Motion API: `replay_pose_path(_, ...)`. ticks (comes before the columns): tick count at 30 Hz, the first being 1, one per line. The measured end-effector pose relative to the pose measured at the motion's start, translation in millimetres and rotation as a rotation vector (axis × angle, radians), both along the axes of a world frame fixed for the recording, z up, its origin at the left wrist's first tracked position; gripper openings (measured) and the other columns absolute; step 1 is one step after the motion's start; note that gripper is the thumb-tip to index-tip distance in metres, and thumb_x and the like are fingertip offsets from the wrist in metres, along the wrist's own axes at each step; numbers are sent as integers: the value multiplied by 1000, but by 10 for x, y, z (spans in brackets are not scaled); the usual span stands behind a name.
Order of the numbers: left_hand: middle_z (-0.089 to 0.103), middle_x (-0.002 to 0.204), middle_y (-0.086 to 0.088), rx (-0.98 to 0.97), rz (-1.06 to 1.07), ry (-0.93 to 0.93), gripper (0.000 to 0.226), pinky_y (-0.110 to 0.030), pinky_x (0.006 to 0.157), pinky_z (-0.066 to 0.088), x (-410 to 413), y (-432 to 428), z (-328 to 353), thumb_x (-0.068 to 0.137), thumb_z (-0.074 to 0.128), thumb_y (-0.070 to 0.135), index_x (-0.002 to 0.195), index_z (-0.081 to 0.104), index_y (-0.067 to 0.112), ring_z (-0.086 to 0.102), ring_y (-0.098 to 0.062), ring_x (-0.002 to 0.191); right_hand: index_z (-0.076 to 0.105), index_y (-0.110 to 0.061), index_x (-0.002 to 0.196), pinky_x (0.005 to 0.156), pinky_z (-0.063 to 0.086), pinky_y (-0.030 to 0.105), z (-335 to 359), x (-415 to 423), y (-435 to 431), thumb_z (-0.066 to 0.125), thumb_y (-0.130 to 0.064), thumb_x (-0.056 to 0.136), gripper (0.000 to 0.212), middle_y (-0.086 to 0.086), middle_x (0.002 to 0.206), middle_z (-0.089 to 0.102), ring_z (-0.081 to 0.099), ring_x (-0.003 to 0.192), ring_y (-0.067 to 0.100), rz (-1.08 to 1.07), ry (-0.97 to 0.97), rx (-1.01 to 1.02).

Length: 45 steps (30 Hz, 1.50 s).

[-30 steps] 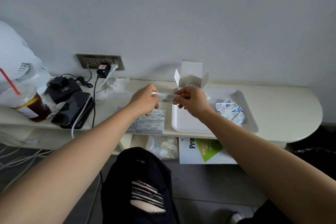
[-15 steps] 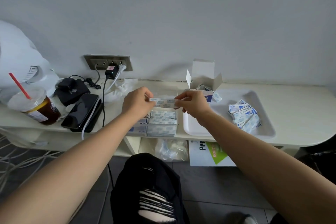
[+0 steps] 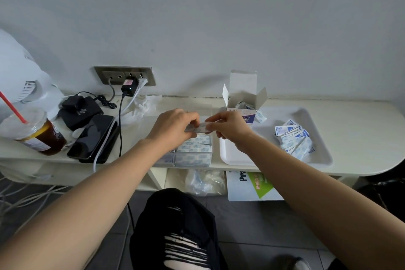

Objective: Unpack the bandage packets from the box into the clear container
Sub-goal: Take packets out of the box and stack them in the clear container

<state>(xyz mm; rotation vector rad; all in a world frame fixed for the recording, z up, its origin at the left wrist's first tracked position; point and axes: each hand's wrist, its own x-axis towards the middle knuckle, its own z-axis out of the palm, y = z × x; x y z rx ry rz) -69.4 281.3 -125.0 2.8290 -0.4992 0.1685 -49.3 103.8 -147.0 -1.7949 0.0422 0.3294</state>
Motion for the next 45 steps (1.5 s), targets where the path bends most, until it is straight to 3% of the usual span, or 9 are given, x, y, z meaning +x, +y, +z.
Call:
replay_pose_path(5,69,87,2,54,-36,86,18,-30,71,49,84,63,-93,78,76,21,93,68,19,63,-19,81,63,-10,92,48,41,19,-54,-17,-55,62,-7,88,6,3,64,68,53,48,11,-23,-78,-8)
replay_pose_path(12,63,92,-4,294,-125,179,10,-31,71,48,242,-91,-209,86,66,15,95,61,16,60,-23,86,58,-20,88,63,47,28,-190,-99,-96,63,-13,84,9,1,69,63,55,59,10,87,-196,-272)
replay_pose_path(16,58,89,-7,445,-160,222,10,-30,66,42,314,-184,-249,85,59,11,95,59,14,58,-27,85,60,-19,87,66,50,33,-208,-116,-88,61,-15,83,6,3,70,63,56,63,16,177,-268,-350)
replay_pose_path(22,54,79,-6,501,-166,251,7,-28,60,34,343,-230,-311,86,59,8,92,61,10,50,-24,72,64,-12,94,65,50,28,-201,-147,-80,56,-13,88,10,-6,60,61,54,53,7,249,-286,-351)
replay_pose_path(27,57,79,-3,472,-198,241,9,-29,62,38,340,-198,-285,85,67,12,93,62,13,51,-20,73,63,-12,94,52,44,17,-161,-166,-87,55,-14,91,8,-2,61,62,54,49,8,271,-241,-311)
replay_pose_path(33,58,95,-4,507,-229,192,13,-28,69,39,327,-185,-268,88,66,20,99,61,16,58,-23,91,62,-14,92,52,45,18,-152,-170,-95,55,-13,91,7,-2,60,62,53,47,10,274,-220,-276)
replay_pose_path(36,55,94,1,465,-221,160,10,-27,69,37,328,-148,-273,90,62,22,99,62,19,57,-21,91,62,-14,92,51,44,16,-150,-174,-101,54,-13,91,8,-1,61,63,53,49,10,285,-212,-277)
replay_pose_path(40,59,83,6,266,-125,300,11,-28,70,46,317,-111,-242,85,70,32,91,65,23,57,-16,81,61,-15,90,48,42,13,-140,-171,-103,54,-12,92,8,0,61,62,53,49,9,288,-198,-268)
replay_pose_path(45,56,87,7,284,-70,437,22,-28,71,43,265,-93,-277,82,72,34,100,62,26,54,-15,83,60,-14,90,46,40,12,-129,-173,-92,53,-10,92,9,1,62,61,52,50,10,284,-179,-249)
